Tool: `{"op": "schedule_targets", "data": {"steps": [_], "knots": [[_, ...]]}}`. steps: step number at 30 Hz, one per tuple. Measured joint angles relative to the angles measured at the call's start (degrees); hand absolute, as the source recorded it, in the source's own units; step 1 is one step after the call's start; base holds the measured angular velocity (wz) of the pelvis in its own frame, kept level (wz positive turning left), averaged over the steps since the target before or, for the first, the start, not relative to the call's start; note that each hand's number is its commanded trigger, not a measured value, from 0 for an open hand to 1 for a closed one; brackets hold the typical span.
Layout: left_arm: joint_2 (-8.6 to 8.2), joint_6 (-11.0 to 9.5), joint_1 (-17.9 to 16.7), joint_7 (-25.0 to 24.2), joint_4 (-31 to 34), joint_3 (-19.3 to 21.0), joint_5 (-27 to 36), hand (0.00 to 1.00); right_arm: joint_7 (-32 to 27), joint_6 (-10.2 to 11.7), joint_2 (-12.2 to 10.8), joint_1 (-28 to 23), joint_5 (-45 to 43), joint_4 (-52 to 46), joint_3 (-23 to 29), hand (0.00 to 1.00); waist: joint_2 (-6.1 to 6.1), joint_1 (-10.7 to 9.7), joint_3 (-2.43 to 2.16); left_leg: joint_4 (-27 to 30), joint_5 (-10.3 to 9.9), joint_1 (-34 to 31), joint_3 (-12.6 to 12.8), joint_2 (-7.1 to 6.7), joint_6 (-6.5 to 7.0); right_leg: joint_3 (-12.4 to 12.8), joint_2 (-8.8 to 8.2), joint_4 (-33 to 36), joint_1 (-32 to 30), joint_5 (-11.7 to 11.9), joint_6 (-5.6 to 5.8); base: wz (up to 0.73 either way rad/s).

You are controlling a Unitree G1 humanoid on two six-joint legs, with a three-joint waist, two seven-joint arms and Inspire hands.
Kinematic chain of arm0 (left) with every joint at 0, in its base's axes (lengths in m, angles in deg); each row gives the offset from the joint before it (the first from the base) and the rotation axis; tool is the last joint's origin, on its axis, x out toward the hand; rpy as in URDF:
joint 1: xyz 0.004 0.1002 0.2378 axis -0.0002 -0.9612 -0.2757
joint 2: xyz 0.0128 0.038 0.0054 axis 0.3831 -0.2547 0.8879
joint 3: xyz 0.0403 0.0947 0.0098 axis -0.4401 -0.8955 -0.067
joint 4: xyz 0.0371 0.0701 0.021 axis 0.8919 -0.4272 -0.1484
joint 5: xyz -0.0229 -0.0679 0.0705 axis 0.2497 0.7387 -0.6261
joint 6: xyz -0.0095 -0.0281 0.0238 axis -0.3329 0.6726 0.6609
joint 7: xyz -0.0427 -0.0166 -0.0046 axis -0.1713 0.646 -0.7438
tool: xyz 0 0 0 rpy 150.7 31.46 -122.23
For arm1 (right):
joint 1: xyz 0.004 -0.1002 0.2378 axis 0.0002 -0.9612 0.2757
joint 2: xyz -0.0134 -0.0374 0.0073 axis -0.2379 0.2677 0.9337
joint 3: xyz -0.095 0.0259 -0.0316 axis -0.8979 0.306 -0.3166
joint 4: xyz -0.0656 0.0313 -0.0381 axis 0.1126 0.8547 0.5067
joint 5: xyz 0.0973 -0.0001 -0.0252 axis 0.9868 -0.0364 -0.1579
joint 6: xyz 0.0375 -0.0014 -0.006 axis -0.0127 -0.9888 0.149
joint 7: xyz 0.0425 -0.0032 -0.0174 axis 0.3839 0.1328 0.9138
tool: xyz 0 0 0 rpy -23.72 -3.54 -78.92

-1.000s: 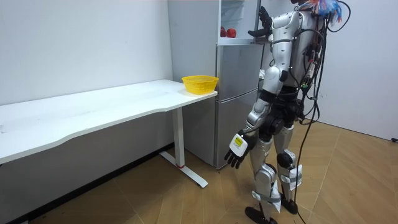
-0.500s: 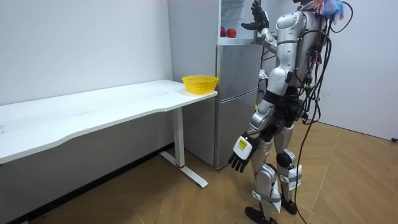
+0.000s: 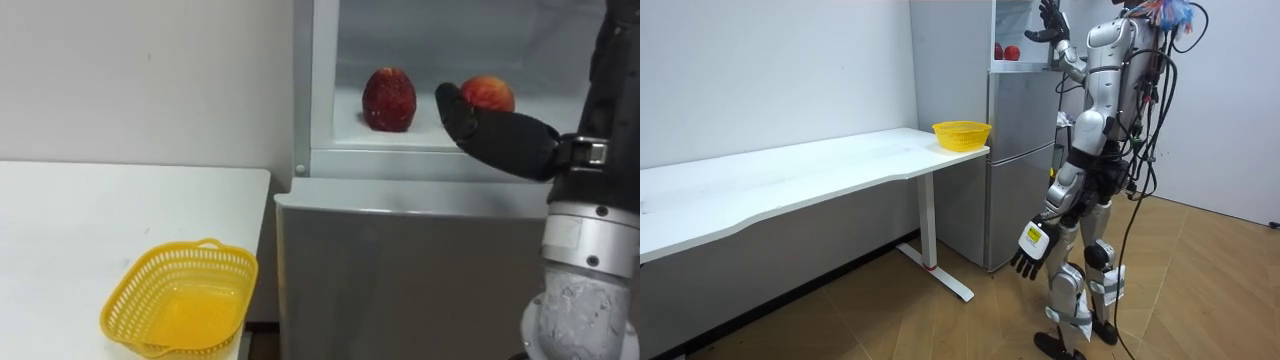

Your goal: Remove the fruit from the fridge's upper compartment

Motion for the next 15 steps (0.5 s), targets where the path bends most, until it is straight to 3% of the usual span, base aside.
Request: {"op": "schedule_targets", "data": {"steps": [7,15], "knots": [[0.00,0.42,0.48,-0.12,0.65,0.00,-0.07,0.00,2.34,-0.02,0.09,0.41,-0.07,0.26,-1.23,0.00,-0.26,0.79,-0.10,0.42,0.00,-0.30,-0.28,-0.07,0.00,-0.30,-0.09,0.03,0.06,0.00,0.00,0.02],[0.17,1.03,0.89,-1.44,1.05,0.76,-2.39,0.00,5.27,-1.06,0.37,4.18,-0.54,2.18,-3.55,0.00,-0.55,0.92,-0.29,0.48,0.08,-0.61,-1.10,-0.10,-0.02,-0.39,-0.05,0.10,0.31,0.00,0.00,0.03]]}}
